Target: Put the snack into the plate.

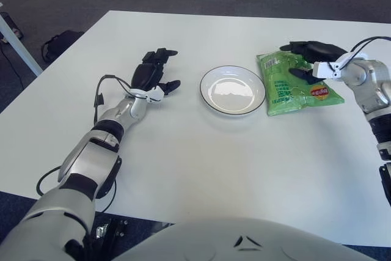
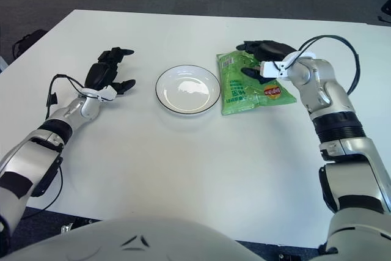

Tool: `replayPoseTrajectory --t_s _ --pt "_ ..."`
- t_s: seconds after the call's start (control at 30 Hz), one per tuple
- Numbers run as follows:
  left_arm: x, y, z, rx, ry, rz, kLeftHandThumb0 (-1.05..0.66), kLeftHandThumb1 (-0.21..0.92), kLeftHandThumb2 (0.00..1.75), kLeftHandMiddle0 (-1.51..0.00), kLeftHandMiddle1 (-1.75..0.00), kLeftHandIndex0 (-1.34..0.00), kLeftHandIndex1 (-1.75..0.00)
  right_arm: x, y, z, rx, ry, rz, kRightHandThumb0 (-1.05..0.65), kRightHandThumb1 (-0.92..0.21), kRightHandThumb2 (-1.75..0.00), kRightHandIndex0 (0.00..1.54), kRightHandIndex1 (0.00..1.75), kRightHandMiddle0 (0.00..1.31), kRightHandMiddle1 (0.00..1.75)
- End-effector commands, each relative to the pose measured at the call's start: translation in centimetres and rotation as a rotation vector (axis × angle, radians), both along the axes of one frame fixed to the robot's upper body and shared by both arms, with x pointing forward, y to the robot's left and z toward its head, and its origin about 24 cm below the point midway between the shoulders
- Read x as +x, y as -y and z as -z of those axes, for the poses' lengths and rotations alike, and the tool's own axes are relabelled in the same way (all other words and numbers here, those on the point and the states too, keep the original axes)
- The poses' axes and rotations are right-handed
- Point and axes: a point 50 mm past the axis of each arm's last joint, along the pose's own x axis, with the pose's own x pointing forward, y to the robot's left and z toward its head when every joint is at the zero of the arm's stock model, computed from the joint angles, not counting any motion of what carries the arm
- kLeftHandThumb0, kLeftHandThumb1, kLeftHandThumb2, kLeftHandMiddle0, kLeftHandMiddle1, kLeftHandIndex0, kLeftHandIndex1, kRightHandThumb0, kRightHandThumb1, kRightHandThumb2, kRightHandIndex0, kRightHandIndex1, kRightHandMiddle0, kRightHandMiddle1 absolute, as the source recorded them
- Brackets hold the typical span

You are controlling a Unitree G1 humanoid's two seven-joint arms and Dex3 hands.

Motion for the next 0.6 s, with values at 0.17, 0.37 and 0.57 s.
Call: replayPoseTrajectory --t_s 0.17,0.37,0.57 --pt "-2.2 0.1 3.7 0.020 -0.088 -0.017 -0.47 0.81 0.87 -0.24 -0.90 -0.01 -1.39 -0.6 -0.2 4.8 0.027 -0.163 0.007 -1.05 -0.92 -1.13 0.00 0.00 0.00 0.40" --pt "-2.3 0.1 3.5 0.013 -0.066 -0.007 -0.45 0.81 0.89 -0.23 -0.94 -0.03 -1.43 -1.6 0.3 6.4 0.042 -0.259 0.017 -1.05 -0.92 -1.16 0.00 0.00 0.00 0.47" --pt "-2.5 0.4 3.4 -0.004 -0.047 0.003 -0.46 0.83 0.90 -0.24 -0.99 -0.04 -1.46 -2.0 0.7 7.2 0.001 -0.339 0.021 -1.05 -0.92 -1.18 0.00 0.00 0.00 0.52"
